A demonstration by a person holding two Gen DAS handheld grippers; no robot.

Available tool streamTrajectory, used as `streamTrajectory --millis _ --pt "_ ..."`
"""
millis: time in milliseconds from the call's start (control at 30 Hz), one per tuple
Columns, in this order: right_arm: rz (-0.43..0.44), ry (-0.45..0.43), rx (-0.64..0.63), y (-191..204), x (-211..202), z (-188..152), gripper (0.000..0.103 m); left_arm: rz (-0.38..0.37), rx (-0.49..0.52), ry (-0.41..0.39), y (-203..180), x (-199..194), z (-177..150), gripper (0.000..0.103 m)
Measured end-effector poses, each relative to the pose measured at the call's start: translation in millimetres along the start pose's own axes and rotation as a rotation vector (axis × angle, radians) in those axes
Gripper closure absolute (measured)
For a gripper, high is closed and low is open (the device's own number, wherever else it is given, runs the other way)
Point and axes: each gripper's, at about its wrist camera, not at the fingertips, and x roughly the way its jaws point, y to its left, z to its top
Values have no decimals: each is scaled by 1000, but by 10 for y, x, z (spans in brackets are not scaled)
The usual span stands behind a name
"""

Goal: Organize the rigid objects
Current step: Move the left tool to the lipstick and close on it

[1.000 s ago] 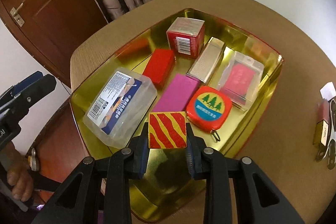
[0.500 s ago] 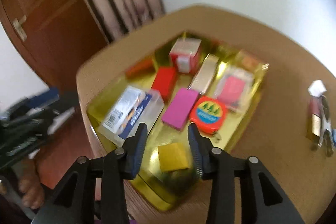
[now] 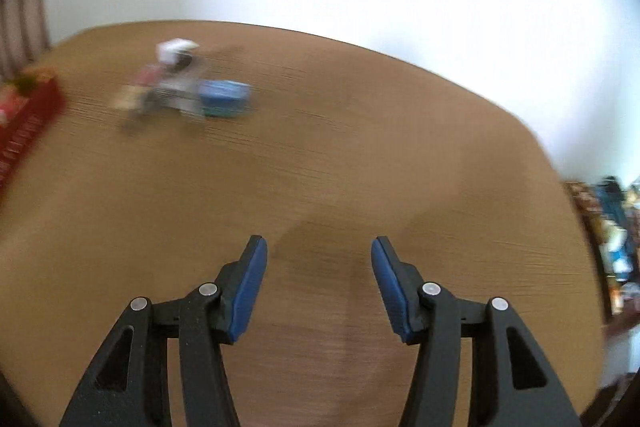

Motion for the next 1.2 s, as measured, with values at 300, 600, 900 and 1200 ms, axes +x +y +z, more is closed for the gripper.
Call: streamTrajectory --millis 300,600,900,1200 --pt "126 2 174 -515 150 -79 40 -286 263 158 -1409 311 643 36" --pt "269 -68 276 -813 21 -193 35 -344 251 444 -2295 1647 1050 36" --pt "331 -63 270 -860 29 -206 35 -370 186 582 -2476 2336 1052 36" --pt "344 -57 273 -951 -15 -222 35 -353 197 620 -2623 2634 1068 36"
